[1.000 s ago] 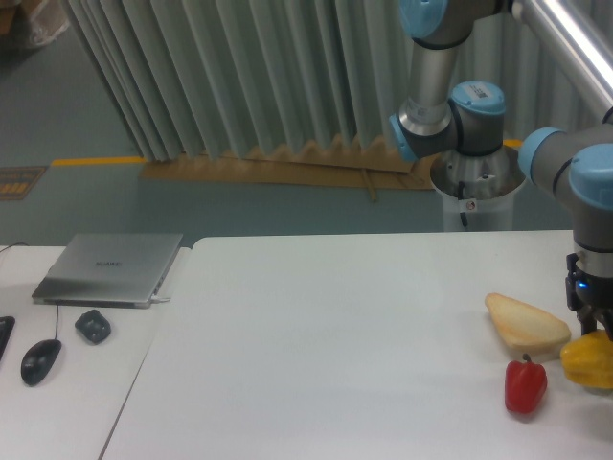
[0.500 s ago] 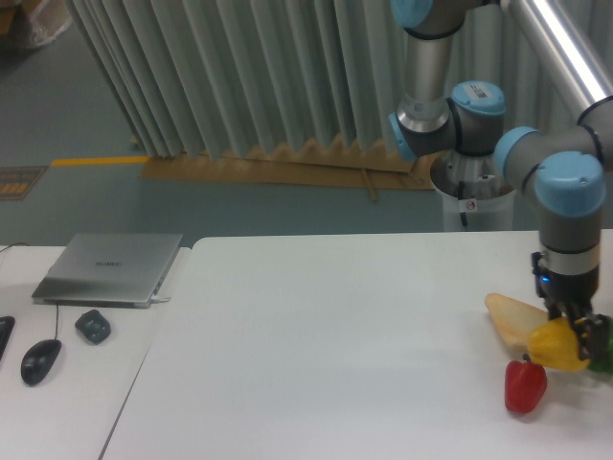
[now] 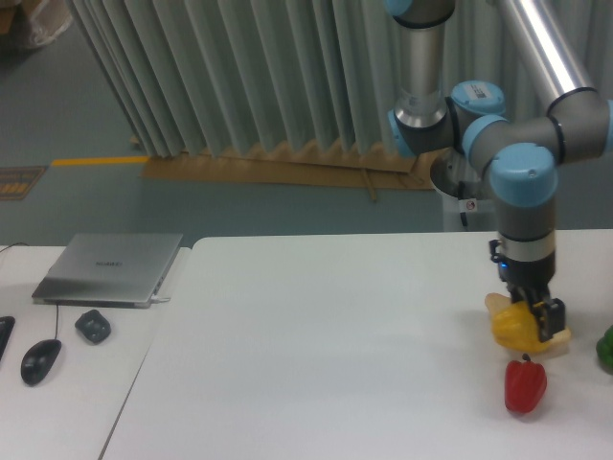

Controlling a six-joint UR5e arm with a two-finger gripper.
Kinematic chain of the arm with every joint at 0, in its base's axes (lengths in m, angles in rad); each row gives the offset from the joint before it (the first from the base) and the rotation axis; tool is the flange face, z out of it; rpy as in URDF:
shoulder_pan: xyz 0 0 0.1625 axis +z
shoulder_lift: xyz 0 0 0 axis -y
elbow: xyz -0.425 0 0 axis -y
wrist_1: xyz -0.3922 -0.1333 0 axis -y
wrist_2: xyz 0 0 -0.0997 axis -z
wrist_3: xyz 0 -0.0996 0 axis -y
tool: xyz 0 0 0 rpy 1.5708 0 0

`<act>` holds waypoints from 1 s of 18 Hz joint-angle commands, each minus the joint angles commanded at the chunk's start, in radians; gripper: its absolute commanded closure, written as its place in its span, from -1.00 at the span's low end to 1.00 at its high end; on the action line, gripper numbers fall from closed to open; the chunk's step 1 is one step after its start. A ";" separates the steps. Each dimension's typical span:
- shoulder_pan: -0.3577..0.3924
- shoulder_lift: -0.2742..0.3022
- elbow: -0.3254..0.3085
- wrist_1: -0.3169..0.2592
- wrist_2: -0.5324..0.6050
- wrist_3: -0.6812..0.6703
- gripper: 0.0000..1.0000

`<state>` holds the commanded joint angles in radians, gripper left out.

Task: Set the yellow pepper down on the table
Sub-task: 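Carry the yellow pepper over the bread slice and lower it, then lower the yellow pepper onto the table and open the gripper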

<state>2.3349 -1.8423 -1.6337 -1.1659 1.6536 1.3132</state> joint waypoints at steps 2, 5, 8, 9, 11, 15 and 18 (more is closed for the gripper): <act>-0.025 -0.008 0.008 0.000 0.031 -0.031 0.17; -0.025 -0.006 0.002 -0.009 0.032 -0.028 0.17; -0.029 -0.015 0.000 -0.058 0.009 -0.043 0.16; -0.040 -0.026 -0.005 -0.057 0.011 -0.045 0.14; -0.054 -0.037 0.006 -0.051 0.025 -0.055 0.11; -0.055 -0.044 0.009 -0.046 0.029 -0.068 0.12; -0.055 -0.057 0.023 -0.044 0.038 -0.066 0.12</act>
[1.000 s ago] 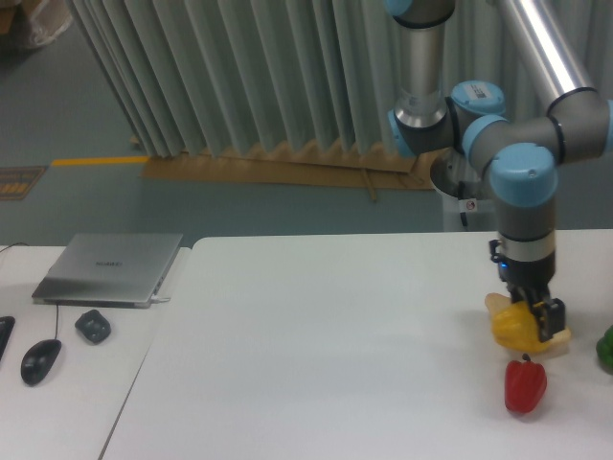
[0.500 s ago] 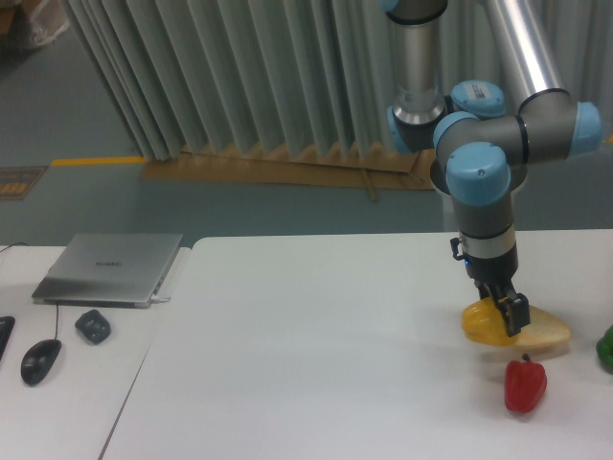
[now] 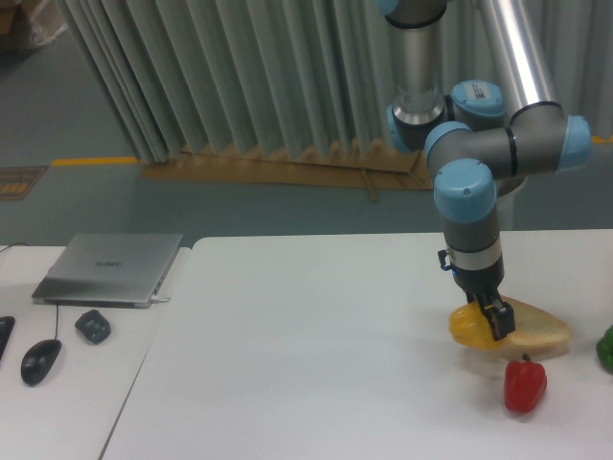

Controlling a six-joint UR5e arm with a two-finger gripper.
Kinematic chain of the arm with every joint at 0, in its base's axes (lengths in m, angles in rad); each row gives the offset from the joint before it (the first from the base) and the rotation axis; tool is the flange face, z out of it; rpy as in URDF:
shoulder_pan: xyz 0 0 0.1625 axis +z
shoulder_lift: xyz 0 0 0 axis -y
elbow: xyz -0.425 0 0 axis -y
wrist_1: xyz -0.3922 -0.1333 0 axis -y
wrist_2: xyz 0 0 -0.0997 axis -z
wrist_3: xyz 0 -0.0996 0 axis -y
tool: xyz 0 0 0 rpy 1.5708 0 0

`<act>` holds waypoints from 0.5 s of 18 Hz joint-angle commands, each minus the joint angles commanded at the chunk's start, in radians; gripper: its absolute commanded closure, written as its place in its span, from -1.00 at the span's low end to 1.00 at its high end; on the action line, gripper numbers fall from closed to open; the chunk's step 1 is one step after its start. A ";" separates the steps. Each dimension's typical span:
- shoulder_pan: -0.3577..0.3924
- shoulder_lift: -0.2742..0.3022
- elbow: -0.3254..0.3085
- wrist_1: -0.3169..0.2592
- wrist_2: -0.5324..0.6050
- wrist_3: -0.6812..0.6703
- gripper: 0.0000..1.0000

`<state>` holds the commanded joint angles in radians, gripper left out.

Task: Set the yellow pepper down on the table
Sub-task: 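Lower the yellow pepper onto the table and open the gripper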

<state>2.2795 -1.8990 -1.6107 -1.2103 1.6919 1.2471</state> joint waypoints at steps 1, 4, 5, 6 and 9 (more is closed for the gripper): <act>0.000 -0.003 0.002 0.002 0.014 0.002 0.12; -0.002 -0.014 0.011 0.015 0.041 0.008 0.10; 0.000 -0.014 0.012 0.017 0.041 0.009 0.10; -0.002 -0.015 0.005 0.017 0.041 0.008 0.10; -0.002 -0.023 0.009 0.021 0.043 0.000 0.10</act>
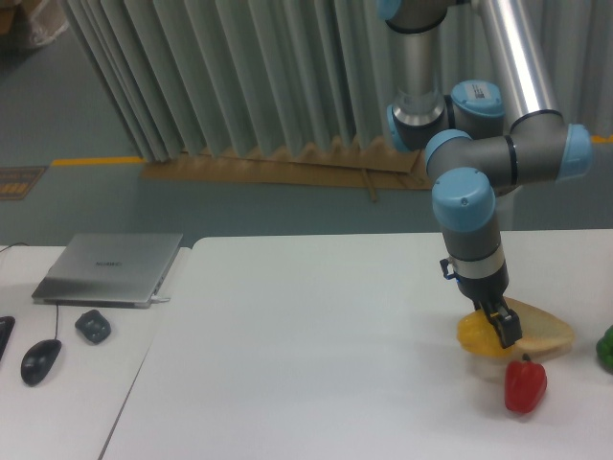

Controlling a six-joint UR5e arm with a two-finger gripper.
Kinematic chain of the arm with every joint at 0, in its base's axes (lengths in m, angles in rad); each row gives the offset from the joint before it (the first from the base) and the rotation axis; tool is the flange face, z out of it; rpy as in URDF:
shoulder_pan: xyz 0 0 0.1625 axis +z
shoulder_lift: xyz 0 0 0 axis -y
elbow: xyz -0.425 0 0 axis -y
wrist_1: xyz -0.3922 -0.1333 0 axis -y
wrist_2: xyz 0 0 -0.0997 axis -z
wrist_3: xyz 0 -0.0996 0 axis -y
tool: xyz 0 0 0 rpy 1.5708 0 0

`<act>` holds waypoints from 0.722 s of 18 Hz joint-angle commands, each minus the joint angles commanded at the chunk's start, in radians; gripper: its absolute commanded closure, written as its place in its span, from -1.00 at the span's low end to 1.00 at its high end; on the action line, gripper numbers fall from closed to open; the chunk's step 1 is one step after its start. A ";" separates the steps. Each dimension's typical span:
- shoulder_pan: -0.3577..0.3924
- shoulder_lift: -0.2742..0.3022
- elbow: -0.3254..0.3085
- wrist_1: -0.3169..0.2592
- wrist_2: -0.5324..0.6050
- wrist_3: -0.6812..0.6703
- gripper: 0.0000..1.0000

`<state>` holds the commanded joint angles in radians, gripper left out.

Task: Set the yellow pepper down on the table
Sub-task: 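Lower the yellow pepper onto the table and open the gripper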

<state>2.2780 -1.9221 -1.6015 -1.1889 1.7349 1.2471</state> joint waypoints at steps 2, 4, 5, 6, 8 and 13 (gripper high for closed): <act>-0.002 0.003 0.002 -0.002 0.000 0.000 0.10; -0.011 0.005 0.000 -0.002 0.000 -0.002 0.10; -0.015 0.003 0.000 -0.002 0.002 -0.003 0.10; -0.018 0.003 0.000 -0.002 0.003 -0.006 0.10; -0.031 0.003 0.002 0.000 0.003 -0.021 0.10; -0.034 0.002 -0.005 0.000 0.032 -0.020 -0.32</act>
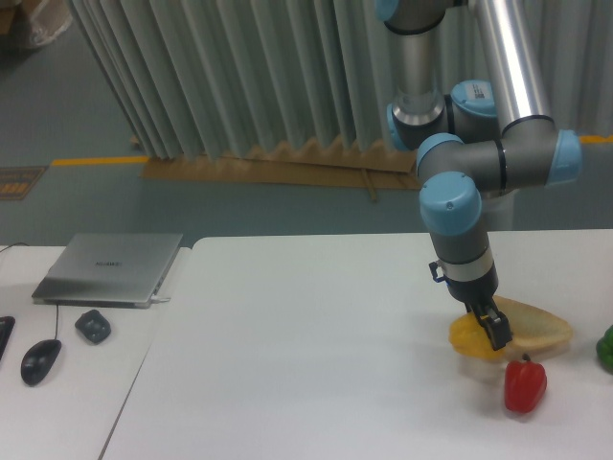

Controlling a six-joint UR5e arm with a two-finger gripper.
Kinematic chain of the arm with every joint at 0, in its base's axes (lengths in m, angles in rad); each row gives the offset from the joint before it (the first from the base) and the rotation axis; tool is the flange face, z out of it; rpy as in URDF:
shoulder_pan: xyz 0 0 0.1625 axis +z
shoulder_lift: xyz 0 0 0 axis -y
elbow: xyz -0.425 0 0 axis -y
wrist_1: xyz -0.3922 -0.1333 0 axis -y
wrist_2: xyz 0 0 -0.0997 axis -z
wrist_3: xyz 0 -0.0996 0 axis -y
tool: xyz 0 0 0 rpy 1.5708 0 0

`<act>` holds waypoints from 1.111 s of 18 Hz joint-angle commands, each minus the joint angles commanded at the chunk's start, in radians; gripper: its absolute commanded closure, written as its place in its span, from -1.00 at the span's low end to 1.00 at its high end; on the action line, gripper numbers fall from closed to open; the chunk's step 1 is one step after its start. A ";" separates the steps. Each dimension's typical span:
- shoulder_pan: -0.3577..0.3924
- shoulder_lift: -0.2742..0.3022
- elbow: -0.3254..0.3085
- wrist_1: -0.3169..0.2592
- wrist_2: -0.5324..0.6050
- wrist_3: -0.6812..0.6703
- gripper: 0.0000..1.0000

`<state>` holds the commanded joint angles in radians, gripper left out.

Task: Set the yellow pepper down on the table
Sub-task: 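Lower the yellow pepper onto the table and open the gripper, then lift the open gripper up away from the yellow pepper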

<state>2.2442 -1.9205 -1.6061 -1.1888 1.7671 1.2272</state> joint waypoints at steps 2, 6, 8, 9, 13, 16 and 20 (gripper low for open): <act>0.000 0.000 0.000 0.002 0.000 0.003 -0.44; 0.000 0.002 -0.003 0.002 0.002 0.000 -0.57; 0.000 0.002 -0.005 0.002 0.003 0.002 -0.99; 0.000 0.000 -0.005 0.002 0.006 0.002 -1.00; 0.002 0.005 -0.003 0.003 0.014 0.005 -1.00; 0.002 0.005 -0.005 0.009 0.011 0.005 -1.00; 0.008 0.024 -0.005 0.009 -0.038 0.000 -1.00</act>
<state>2.2518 -1.8961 -1.6107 -1.1796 1.7290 1.2272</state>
